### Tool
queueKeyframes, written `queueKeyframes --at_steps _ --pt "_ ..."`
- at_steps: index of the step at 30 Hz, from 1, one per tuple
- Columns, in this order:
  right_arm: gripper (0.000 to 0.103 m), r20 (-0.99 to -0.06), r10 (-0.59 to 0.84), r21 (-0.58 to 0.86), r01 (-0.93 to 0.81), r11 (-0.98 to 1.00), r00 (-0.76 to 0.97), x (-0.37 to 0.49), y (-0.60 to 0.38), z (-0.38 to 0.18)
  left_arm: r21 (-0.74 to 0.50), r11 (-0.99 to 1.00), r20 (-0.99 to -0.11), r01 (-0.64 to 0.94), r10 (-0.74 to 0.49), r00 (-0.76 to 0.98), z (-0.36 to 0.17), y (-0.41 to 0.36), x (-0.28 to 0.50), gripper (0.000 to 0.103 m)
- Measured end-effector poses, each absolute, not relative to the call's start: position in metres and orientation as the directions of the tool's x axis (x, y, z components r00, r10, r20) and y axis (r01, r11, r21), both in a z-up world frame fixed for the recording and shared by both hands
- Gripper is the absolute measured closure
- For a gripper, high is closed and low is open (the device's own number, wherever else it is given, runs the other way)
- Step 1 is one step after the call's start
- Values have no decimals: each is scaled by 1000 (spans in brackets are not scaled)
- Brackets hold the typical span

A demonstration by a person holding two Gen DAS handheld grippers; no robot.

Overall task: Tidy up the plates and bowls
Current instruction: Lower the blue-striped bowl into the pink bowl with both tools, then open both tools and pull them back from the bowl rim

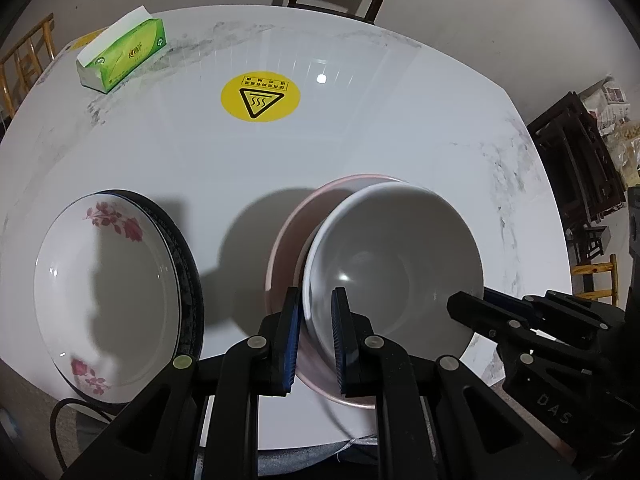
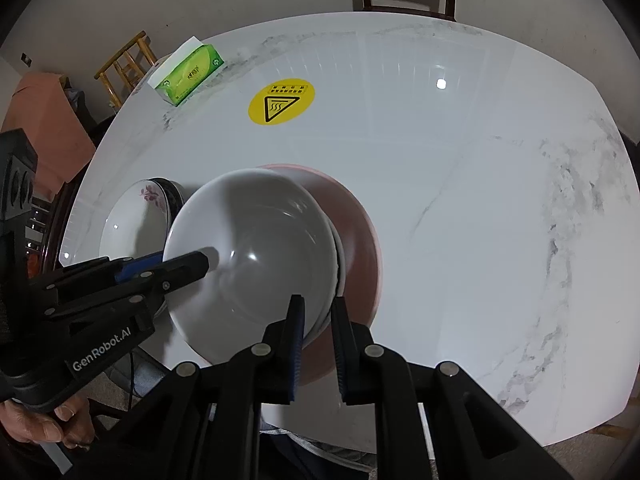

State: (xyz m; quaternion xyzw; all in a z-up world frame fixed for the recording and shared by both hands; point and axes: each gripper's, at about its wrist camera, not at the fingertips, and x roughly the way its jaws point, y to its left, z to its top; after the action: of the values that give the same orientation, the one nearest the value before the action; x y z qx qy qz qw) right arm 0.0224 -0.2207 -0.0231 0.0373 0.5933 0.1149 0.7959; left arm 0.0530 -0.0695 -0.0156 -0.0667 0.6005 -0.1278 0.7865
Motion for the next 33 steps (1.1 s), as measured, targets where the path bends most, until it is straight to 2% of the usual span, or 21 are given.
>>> queueKeyframes --at_steps 16,21,23,26,28,33 --pt "87 -930 194 155 -143 977 312 19 -215 -29 -277 950 -906 146 -309 290 -17 -68 54 91" --pt "85 -925 189 149 -143 978 329 18 -215 -29 -304 940 -890 156 -339 307 -15 -65 53 86" --pt "83 -924 192 151 -144 978 331 18 -214 -30 -313 936 -884 160 -349 312 -14 -65 53 81" --pt "79 -922 189 148 -143 979 338 16 -214 -28 -325 931 -871 166 -363 331 -9 -63 50 80" --pt "78 -918 189 149 -139 979 348 15 -216 -26 -333 927 -862 171 -373 343 -5 -61 49 72" --pt "76 -900 209 174 -124 977 382 10 -223 -13 -344 925 -845 160 -380 377 4 -50 45 63"
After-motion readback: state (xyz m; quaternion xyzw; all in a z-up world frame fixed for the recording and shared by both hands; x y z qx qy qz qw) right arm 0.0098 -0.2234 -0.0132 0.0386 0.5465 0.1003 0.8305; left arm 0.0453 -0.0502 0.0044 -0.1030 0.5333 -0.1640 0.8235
